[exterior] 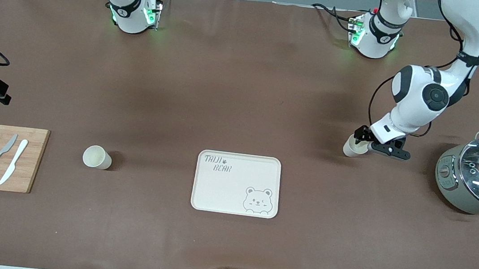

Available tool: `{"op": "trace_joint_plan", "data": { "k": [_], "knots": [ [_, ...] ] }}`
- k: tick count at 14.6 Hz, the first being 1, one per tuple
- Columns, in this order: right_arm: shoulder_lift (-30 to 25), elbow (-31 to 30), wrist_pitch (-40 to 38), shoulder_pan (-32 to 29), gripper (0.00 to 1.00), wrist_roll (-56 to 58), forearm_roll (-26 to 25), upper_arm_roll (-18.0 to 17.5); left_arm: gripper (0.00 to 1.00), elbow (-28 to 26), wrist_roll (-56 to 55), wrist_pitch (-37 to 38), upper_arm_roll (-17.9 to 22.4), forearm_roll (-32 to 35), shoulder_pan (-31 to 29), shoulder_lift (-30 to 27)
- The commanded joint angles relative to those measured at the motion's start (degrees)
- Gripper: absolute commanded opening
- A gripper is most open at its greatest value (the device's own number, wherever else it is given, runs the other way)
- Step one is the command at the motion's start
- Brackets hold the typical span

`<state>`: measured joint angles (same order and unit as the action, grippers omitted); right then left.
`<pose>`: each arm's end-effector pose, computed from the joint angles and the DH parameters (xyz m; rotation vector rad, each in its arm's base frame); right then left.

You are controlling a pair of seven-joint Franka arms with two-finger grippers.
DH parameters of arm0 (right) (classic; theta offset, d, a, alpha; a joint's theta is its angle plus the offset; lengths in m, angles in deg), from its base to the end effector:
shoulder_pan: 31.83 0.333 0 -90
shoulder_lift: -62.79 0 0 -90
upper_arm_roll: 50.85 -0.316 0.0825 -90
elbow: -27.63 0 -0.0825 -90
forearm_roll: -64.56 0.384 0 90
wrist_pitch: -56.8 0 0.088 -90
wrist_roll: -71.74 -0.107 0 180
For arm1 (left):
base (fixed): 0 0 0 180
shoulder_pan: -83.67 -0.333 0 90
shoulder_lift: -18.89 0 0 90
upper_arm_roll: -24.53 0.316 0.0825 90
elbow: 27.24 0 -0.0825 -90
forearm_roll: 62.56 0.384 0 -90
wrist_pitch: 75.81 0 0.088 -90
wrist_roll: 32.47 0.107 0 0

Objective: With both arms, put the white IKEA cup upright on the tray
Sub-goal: 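Close the left gripper on the white cup and lift it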

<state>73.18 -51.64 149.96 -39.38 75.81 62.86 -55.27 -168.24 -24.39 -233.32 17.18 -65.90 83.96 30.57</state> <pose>0.6145 -0.0413 0.6126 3.1204 0.0241 0.0944 0.4869 -0.0645 0.2240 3.0705 -0.3356 0.1321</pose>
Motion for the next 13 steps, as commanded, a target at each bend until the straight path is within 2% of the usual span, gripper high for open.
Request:
{"op": "trace_joint_plan", "data": {
  "k": [1, 2, 3, 4, 13],
  "knots": [
    [0.5, -0.2, -0.1, -0.6, 1.0, -1.3, 1.8, -0.4, 1.0, -0.5, 0.7, -3.0, -0.5, -1.0, -0.5, 1.5],
    [1.3, -0.6, 0.3, -0.6, 1.0, -2.1, 1.8, -0.4, 1.0, -0.6, 0.7, -3.6, -0.4, -1.0, -0.4, 1.9],
    [2.2, -0.6, 0.4, -0.3, 1.0, -2.2, 1.8, -0.4, 0.54, -1.1, 0.1, -3.6, -0.5, -1.0, -0.5, 1.4],
    [3.7, -0.6, 0.6, 0.6, 1.0, -2.5, 0.8, -0.5, 0.01, -1.9, -0.4, -3.6, -0.5, -1.0, -0.3, 0.6],
    [11.2, -0.6, 2.9, 1.6, 1.0, -1.6, 0.5, -0.6, 0.0, -1.0, -2.2, -4.4, -0.7, -0.5, -0.1, 0.5]
  ]
}}
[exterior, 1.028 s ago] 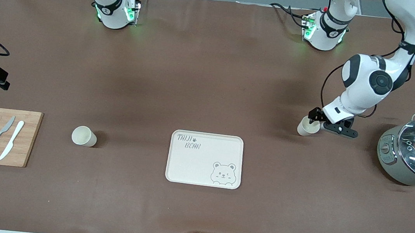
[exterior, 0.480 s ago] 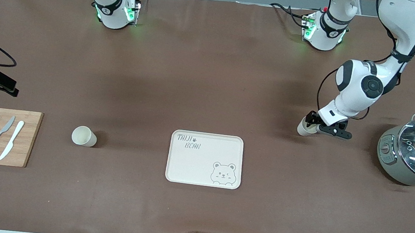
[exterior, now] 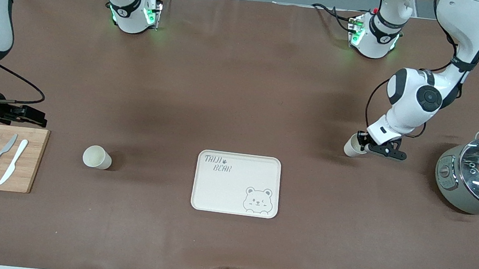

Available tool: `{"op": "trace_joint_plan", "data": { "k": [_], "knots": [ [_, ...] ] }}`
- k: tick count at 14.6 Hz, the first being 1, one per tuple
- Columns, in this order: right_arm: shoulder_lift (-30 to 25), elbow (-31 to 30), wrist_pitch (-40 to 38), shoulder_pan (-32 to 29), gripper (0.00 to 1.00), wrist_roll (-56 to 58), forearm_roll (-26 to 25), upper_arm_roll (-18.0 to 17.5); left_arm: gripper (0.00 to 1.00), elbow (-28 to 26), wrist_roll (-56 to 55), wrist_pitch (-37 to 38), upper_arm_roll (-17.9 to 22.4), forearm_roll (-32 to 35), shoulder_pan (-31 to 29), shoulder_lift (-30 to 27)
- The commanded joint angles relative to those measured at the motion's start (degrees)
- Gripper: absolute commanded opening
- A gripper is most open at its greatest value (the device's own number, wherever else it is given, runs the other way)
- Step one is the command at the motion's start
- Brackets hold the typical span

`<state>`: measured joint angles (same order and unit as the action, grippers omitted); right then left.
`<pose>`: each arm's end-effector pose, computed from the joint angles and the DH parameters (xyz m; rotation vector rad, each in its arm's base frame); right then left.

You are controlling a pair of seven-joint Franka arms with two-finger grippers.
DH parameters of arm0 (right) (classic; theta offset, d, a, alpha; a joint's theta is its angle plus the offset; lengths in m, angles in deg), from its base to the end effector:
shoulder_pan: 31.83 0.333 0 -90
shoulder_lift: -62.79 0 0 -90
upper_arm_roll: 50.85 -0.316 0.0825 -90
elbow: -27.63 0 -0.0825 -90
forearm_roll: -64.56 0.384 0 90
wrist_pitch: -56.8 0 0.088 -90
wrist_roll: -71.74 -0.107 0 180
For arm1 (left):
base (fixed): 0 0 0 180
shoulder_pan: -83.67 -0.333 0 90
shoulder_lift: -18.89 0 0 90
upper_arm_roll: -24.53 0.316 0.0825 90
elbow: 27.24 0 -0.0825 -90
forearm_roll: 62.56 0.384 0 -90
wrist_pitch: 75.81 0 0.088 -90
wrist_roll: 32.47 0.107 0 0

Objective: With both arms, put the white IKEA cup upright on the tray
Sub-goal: 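Carry the cup to the tray while the right gripper reaches the other cup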

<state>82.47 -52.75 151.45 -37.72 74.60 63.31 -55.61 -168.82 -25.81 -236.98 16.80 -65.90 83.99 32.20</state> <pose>0.6536 -0.0230 0.5027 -3.1281 -0.0461 0.1455 0.4853 -0.0678 0.2130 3.0680 -0.3036 0.1701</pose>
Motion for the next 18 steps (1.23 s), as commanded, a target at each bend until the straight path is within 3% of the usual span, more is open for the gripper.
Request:
{"op": "trace_joint_plan", "data": {
  "k": [1, 5, 8, 13, 15, 18],
  "knots": [
    [2.9, 0.3, 2.6, -0.1, 1.0, -0.4, -0.1, -0.2, 0.0, 0.7, -2.2, -0.5, -0.4, -0.4, 0.0, -1.1],
    [6.5, 0.1, 6.8, -0.1, 1.0, 0.2, -0.3, -0.2, 0.0, 9.6, -14.4, 4.9, -0.8, -0.5, 5.3, 0.2],
    [9.0, -0.8, 11.6, -0.2, 1.0, 3.9, -1.4, -0.2, 0.0, 26.2, -28.1, 20.9, -0.5, 0.1, 12.1, 5.7],
    [11.0, -3.6, 15.6, -0.6, 1.0, 5.1, -2.1, -0.2, 0.0, 52.3, -49.6, 34.9, -0.6, 7.5, 20.4, 20.9],
    [12.1, -3.7, 16.8, -0.7, 1.0, 5.1, -2.0, -0.2, 0.0, 57.4, -52.0, 36.7, -0.4, 7.6, 22.1, 24.5],
    [13.9, -3.7, 17.7, -0.7, 1.0, 5.1, -2.1, -0.2, 0.0, 60.0, -52.2, 36.5, -0.2, 7.6, 22.6, 28.3]
  ]
}}
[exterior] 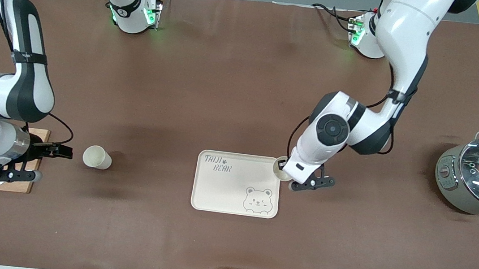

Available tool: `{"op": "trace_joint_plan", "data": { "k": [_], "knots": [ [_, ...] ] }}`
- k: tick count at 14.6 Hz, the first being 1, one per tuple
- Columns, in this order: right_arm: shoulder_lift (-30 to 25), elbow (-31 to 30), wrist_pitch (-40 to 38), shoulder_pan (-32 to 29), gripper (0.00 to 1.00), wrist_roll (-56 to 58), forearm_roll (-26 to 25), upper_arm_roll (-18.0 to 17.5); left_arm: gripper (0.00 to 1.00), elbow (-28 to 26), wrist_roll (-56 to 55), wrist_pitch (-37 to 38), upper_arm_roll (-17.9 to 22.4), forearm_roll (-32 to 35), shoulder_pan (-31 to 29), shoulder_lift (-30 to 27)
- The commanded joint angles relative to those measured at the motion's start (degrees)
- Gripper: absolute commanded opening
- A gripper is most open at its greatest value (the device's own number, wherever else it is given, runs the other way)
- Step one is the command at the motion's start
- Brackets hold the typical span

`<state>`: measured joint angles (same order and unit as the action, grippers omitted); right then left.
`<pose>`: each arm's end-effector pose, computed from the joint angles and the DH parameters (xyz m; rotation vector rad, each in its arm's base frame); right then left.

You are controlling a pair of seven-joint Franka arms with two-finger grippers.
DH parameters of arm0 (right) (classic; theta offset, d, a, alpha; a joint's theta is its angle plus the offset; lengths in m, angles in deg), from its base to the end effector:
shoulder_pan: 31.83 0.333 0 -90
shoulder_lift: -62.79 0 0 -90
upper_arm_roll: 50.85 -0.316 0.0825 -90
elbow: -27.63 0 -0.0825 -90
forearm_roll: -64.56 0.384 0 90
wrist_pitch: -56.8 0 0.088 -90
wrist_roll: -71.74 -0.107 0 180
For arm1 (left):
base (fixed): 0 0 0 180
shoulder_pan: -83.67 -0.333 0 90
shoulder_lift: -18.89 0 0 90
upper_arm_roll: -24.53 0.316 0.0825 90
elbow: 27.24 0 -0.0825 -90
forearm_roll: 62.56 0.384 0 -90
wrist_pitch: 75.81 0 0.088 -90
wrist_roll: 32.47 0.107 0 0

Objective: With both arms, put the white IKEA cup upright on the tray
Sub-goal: 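Carry the cup to the tray while the right gripper reaches the other cup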

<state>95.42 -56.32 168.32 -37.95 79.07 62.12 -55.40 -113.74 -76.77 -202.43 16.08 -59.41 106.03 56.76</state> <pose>0.6977 -0.0312 0.3432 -3.1231 -0.1676 0.1343 0.6238 -0.3495 0.2835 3.0562 0.3630 0.0149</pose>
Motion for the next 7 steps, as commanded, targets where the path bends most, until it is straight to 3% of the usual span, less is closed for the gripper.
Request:
{"op": "trace_joint_plan", "data": {
  "k": [1, 7],
  "knots": [
    [1.6, -0.1, 1.0, -0.5, 1.0, 0.6, -0.9, -0.4, 0.0, 6.2, -1.4, 2.0, 0.5, 1.1, 1.3, 4.7],
    [2.7, -3.6, 6.1, -0.6, 1.0, 0.6, -0.9, -0.3, 0.0, 6.9, -3.8, -0.4, 0.7, 1.4, 2.9, 6.6]
  ]
}}
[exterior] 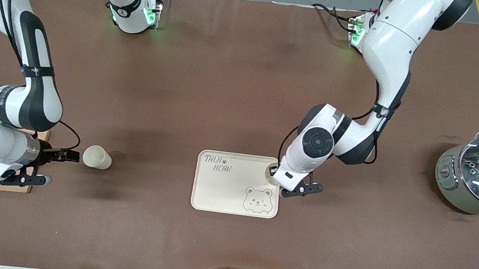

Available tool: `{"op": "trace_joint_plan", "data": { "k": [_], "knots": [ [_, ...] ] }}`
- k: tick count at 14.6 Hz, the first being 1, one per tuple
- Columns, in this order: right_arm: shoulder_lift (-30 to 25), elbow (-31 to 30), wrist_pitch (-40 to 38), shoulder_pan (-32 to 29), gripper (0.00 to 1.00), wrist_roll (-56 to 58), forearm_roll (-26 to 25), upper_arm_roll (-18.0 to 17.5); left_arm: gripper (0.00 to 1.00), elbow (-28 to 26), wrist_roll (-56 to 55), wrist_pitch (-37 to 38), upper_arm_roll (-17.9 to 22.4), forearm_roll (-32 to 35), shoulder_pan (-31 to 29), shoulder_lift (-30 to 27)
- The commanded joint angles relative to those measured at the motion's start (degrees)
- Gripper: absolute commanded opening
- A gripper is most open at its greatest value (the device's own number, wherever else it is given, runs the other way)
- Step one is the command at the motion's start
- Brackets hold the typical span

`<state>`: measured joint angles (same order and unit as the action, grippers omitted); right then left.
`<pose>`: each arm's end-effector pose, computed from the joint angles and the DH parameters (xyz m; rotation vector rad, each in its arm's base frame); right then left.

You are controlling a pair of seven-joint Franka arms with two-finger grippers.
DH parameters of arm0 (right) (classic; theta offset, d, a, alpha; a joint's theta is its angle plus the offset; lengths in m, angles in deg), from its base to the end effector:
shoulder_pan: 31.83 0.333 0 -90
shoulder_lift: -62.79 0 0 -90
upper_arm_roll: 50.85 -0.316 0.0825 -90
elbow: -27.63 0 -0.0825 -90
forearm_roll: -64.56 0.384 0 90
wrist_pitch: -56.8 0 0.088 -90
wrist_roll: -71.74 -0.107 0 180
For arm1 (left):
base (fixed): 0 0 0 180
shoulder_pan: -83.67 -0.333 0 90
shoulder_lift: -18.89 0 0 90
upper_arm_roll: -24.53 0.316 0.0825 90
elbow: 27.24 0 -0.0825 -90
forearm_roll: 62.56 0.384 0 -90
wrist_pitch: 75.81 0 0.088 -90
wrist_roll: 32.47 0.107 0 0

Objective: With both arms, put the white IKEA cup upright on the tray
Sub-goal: 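Lower the cup onto the tray while the right gripper grasps the other cup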

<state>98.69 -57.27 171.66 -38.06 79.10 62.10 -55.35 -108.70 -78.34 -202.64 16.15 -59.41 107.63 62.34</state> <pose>0.7000 -0.0326 0.3003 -3.1165 -0.1650 0.1571 0.6298 -0.3717 0.2538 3.0496 0.3766 -0.0037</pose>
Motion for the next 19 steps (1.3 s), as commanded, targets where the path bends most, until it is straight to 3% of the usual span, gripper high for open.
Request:
{"op": "trace_joint_plan", "data": {
  "k": [1, 3, 6, 17, 18, 19],
  "knots": [
    [-0.6, -3.8, 4.0, -0.4, 1.0, 0.5, -0.9, -0.3, 0.0, 1.9, -2.6, -0.9, 0.7, 1.4, 1.9, 1.3],
    [-0.5, -4.4, 4.8, -0.8, 1.0, 0.5, -0.9, -0.3, 0.0, 2.8, -3.2, -3.5, 1.2, 1.4, 2.6, 3.1],
    [-0.5, -5.4, 5.4, -1.1, 1.0, 0.5, -0.8, -0.3, 0.0, 3.8, -4.6, -3.7, 6.0, 1.2, 7.5, 4.2],
    [-0.5, -9.2, 6.6, -0.5, 1.0, 0.5, -0.7, -0.4, 0.0, 3.6, -4.7, -6.1, 6.3, 1.5, 7.9, 5.6],
    [-0.5, -9.3, 6.6, -0.5, 1.0, 0.5, -0.7, -0.4, 0.11, 3.6, -4.7, -6.1, 6.3, 1.5, 7.9, 5.6],
    [-0.5, -9.4, 6.6, -0.4, 1.0, 0.5, -0.7, -0.4, 0.58, 3.5, -4.6, -6.1, 6.3, 1.6, 7.8, 5.6]
  ]
}}
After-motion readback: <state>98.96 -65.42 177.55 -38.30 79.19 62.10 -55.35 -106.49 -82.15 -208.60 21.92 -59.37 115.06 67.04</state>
